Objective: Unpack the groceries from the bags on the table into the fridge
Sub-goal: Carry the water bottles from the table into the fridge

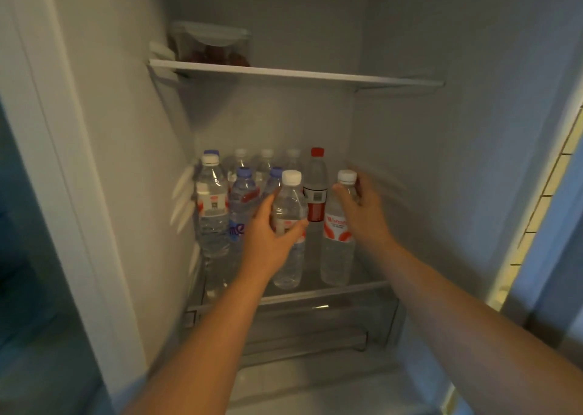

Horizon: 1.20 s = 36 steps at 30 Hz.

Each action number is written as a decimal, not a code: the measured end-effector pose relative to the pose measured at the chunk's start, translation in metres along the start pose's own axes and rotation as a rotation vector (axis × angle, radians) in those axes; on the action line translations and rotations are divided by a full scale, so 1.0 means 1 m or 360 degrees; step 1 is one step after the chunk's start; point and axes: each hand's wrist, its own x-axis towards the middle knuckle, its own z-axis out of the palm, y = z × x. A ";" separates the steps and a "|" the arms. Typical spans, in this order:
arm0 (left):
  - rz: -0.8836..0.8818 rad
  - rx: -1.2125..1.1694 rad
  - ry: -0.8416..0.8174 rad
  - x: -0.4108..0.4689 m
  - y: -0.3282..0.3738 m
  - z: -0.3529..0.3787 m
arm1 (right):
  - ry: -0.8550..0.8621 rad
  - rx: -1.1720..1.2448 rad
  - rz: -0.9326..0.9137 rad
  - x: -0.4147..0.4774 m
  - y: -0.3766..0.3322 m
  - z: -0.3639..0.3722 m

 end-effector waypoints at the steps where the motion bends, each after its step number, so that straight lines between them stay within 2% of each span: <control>1: -0.0034 -0.0009 -0.0033 -0.003 -0.005 0.000 | -0.0033 0.0005 0.0024 -0.002 0.003 -0.001; 8: -0.0327 0.0294 -0.0259 -0.035 -0.054 -0.009 | -0.0235 -0.0065 0.0239 -0.032 0.046 -0.014; 14: -0.0398 0.0550 -0.0132 -0.040 -0.063 -0.004 | -0.0634 -0.0304 0.0464 -0.059 0.080 -0.024; 18: -0.0444 0.0551 -0.0121 -0.033 -0.065 0.010 | -0.0606 -0.0337 0.0592 -0.056 0.086 -0.026; 24: -0.0443 0.0597 -0.0089 -0.010 -0.068 0.039 | -0.0275 -0.0325 0.0650 -0.041 0.108 -0.014; 30: -0.0455 0.0616 -0.0045 0.016 -0.069 0.058 | -0.0185 -0.0412 0.0637 -0.015 0.126 -0.008; 36: -0.0491 0.0625 0.0116 0.034 -0.086 0.075 | -0.0160 -0.0621 0.0695 0.015 0.148 0.011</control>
